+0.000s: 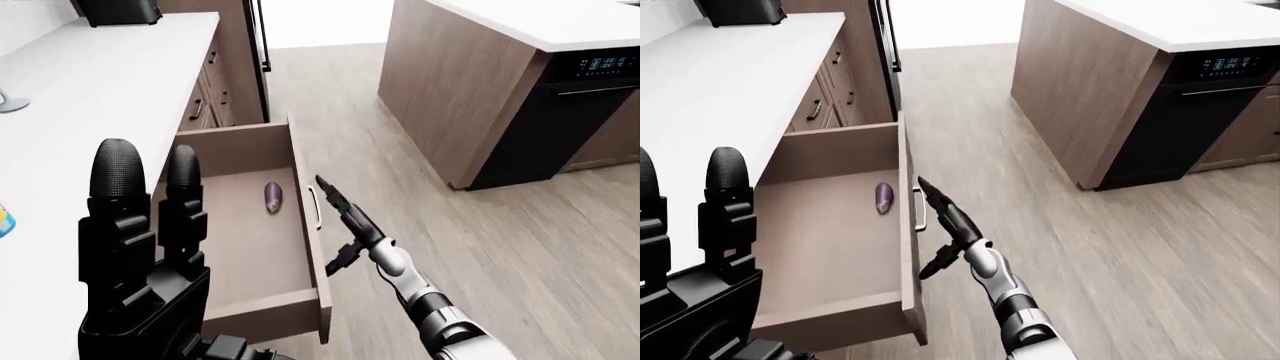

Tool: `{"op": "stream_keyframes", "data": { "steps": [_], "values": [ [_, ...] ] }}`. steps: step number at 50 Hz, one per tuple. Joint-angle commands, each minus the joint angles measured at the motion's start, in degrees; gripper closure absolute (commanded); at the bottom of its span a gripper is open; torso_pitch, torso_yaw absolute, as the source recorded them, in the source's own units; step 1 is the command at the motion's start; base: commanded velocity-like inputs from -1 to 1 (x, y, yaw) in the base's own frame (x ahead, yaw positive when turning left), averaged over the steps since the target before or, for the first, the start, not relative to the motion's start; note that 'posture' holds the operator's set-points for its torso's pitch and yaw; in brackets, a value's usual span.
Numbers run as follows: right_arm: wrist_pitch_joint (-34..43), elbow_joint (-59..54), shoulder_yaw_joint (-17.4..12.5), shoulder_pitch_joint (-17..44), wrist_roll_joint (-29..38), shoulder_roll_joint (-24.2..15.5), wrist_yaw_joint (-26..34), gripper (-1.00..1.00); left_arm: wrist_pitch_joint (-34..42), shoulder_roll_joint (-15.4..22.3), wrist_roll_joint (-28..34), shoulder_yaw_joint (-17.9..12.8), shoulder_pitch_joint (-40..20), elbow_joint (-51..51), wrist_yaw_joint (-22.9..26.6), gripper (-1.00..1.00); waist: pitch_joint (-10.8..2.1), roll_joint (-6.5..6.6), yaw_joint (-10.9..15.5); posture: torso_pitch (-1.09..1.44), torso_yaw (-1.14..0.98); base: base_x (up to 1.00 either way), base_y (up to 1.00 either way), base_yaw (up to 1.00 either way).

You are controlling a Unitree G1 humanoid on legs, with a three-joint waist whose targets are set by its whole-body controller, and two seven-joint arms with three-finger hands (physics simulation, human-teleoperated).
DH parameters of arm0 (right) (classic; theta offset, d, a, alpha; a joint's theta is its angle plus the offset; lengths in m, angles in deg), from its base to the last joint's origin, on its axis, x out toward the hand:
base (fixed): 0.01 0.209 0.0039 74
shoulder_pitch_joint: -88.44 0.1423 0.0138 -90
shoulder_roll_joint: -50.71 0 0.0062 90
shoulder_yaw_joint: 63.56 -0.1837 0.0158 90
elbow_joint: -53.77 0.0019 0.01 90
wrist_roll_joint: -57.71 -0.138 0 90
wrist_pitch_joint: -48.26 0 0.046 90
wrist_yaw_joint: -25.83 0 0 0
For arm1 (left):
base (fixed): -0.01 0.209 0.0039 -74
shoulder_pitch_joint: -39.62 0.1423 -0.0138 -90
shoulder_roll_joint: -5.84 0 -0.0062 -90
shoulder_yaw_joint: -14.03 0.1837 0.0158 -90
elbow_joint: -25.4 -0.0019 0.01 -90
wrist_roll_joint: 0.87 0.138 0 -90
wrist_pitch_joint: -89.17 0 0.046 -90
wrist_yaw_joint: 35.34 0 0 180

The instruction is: Close the right drawer.

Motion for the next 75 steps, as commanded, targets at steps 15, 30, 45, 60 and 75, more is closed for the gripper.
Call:
{"op": "stream_keyframes", "data": {
  "steps": [15,30,45,60,75],
  "values": [
    [-1.91,2.46,2.62,-0.20,2.88,3.45,2.57,-1.00,-1.17,0.07,-0.33,0.01,-0.02,2.30,0.04,-1.00,-0.68,0.28,0.22,0.00,0.00,0.00,0.00,0.00],
    [-1.68,3.66,3.57,-1.57,4.00,4.80,4.45,-1.00,-1.36,0.08,-0.48,-0.05,-0.07,2.06,0.16,-1.00,-0.56,0.43,0.20,0.00,0.00,0.00,0.00,0.00],
    [-2.76,1.48,3.70,-0.04,3.98,5.27,8.86,-1.00,-1.46,-0.04,-0.86,-0.37,0.11,2.14,0.41,-1.00,-0.74,0.60,-0.10,0.00,0.00,0.00,0.00,0.00],
    [-1.91,1.91,4.45,0.40,4.54,6.95,11.65,-1.00,-1.21,-0.01,-0.97,-0.30,0.18,2.47,0.43,-1.00,-0.96,0.78,-0.40,0.00,0.00,0.00,0.00,0.00],
    [-1.85,0.76,5.07,2.18,5.32,8.85,12.62,-1.00,-0.58,-0.25,-1.50,-0.89,0.02,2.97,0.66,-1.00,-0.77,0.96,-0.74,0.00,0.00,0.00,0.00,0.00]
  ]
}}
